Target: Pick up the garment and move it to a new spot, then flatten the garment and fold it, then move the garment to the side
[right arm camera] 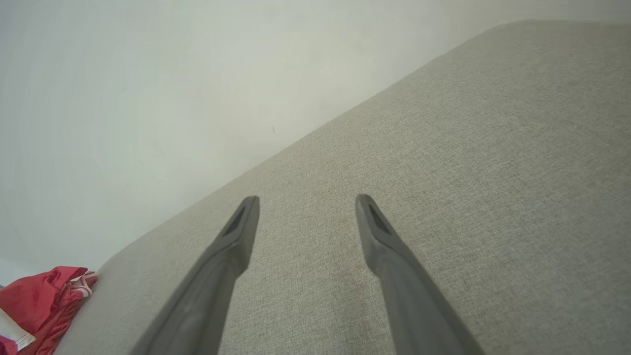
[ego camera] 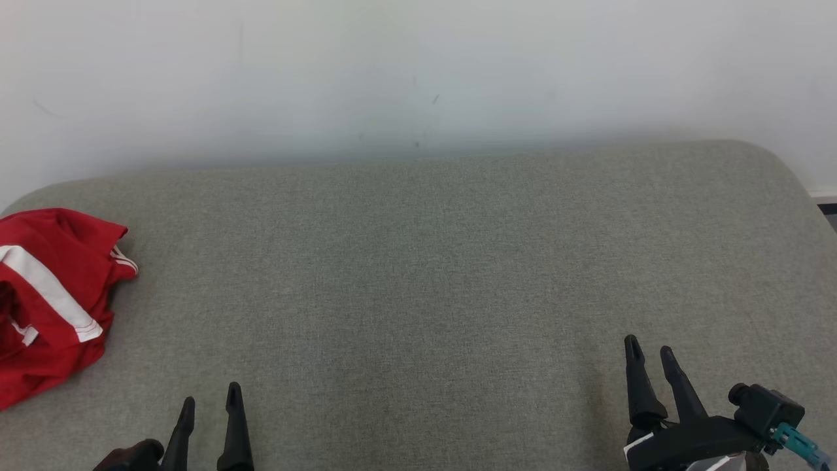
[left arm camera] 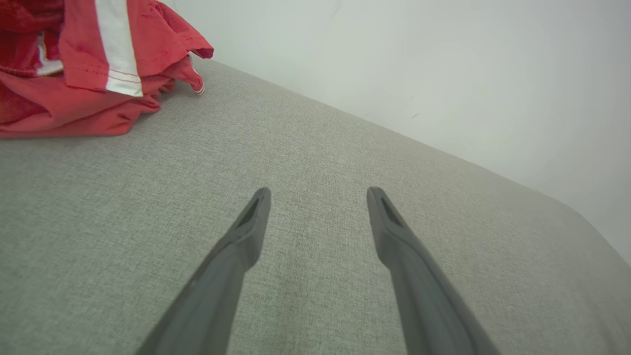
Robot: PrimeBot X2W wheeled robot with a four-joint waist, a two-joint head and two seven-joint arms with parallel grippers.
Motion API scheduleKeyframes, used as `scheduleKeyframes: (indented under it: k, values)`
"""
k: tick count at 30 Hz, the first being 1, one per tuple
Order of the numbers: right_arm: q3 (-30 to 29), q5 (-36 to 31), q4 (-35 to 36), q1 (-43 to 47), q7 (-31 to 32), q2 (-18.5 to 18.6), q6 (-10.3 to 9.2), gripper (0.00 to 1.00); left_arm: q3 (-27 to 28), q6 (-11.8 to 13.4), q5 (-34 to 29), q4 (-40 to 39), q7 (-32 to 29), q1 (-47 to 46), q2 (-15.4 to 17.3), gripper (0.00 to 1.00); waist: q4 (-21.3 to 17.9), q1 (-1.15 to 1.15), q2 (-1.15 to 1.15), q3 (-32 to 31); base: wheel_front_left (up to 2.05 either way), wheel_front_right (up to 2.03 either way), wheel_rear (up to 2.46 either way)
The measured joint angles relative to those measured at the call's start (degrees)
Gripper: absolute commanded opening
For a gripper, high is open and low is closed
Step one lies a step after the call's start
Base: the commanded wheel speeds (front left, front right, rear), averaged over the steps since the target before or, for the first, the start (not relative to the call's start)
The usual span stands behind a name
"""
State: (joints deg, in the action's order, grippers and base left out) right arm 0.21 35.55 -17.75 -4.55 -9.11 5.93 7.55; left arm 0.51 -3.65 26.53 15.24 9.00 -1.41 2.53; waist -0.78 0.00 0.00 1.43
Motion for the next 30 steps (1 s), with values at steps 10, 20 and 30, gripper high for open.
scheduleKeyframes:
  k: [10, 20, 30]
  values:
    - [0.31, -5.10, -0.27, 0.03, -1.24, 0.16, 0.00, 1.00, -0.52, 0.65, -6.24, -0.07, 1.41, 0.15, 0.05, 1.00, -0.09, 0.00, 0.00, 0.13, 0.00, 0.00, 0.00]
    - [0.82, -10.16, -0.86, 0.12, -2.56, 0.31, 0.00, 1.00, -1.01, 1.22, -11.71, -0.27, 2.59, 0.73, 0.11, 1.00, -0.23, 0.00, 0.00, -0.08, 0.00, 0.00, 0.00]
    - [1.21, -14.93, -1.51, 0.23, -3.89, 0.48, 0.00, 1.00, -1.54, 1.83, -17.34, -0.14, 4.01, 1.19, 0.20, 1.00, -0.12, 0.00, 0.00, 0.01, 0.00, 0.00, 0.00]
